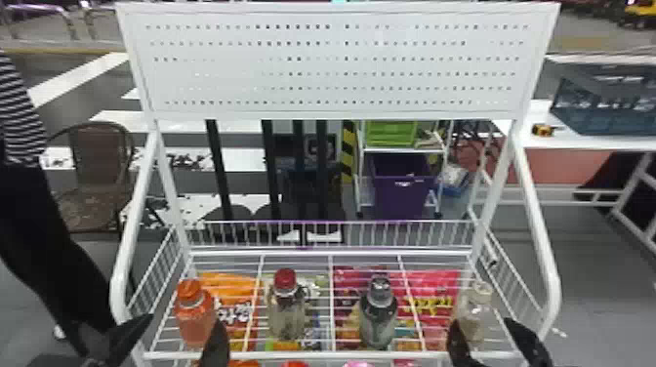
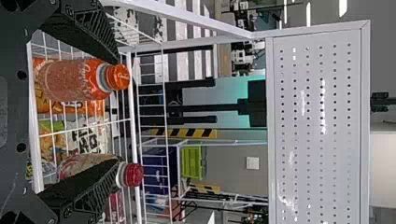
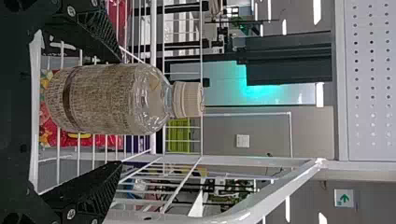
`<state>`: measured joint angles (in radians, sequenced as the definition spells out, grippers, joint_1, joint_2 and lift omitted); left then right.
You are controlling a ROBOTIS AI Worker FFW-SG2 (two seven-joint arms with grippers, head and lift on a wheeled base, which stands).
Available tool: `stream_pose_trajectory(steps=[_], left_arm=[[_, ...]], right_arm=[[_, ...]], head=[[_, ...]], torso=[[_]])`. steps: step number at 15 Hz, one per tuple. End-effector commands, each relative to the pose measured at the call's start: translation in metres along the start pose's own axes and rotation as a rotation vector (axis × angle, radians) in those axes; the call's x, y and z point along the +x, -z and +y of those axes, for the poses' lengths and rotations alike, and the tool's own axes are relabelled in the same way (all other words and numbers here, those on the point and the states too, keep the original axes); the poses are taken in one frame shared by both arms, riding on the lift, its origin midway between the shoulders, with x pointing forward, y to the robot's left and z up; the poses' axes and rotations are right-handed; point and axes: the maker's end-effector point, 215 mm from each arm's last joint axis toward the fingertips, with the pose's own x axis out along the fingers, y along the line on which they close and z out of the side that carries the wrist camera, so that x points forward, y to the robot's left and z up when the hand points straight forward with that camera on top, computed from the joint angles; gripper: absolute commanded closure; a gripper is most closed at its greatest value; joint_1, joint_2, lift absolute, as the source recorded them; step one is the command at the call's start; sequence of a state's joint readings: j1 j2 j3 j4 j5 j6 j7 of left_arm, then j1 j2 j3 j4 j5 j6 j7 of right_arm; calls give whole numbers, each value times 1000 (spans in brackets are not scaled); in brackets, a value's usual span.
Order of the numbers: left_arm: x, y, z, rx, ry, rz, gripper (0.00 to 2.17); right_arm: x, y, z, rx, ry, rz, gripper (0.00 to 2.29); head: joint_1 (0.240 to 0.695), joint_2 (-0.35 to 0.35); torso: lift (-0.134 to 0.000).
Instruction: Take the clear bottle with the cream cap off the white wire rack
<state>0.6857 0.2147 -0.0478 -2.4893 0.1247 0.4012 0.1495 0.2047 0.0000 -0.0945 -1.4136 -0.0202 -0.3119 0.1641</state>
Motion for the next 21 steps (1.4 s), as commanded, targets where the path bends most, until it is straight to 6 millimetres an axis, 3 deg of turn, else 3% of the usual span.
stream_pose_trajectory(steps=[1,4,5,6,7,8,14,20,21], left_arm=[[0,0,0,0,0,0,137],[-1,2,0,0,2,4,137],[-1,2,0,0,2,4,137],[-1,2,0,0,2,4,137],[-1,1,0,0,2,3,137],[-1,0,-1,0,2,1,137],[-1,-2,0,-1,1,-6,137],[0,-9,7,2,-10,-34,137],[0,-11,7,1,-11,-42,137]], right_arm=[[13,2,4,-8,-10,23,124],[28,4,11,-12,-25,60,134],[31,7,15,-12,-33,83,289],[32,6,16,-17,-36,89,616],[31,4,24,-20,-48,92,1241],[29,-4,27,-22,-48,80,1693],[-14,-28,15,-15,-19,116,1720],[-103,-94,-27,-17,39,114,1720],[-113,-97,-31,-21,43,117,1717]], head=[[499,0],[499,0],[499,0],[499,0],[499,0],[499,0],[499,0],[499,0],[499,0]], torso=[[0],[0],[0],[0],[0],[0],[0],[0],[0]])
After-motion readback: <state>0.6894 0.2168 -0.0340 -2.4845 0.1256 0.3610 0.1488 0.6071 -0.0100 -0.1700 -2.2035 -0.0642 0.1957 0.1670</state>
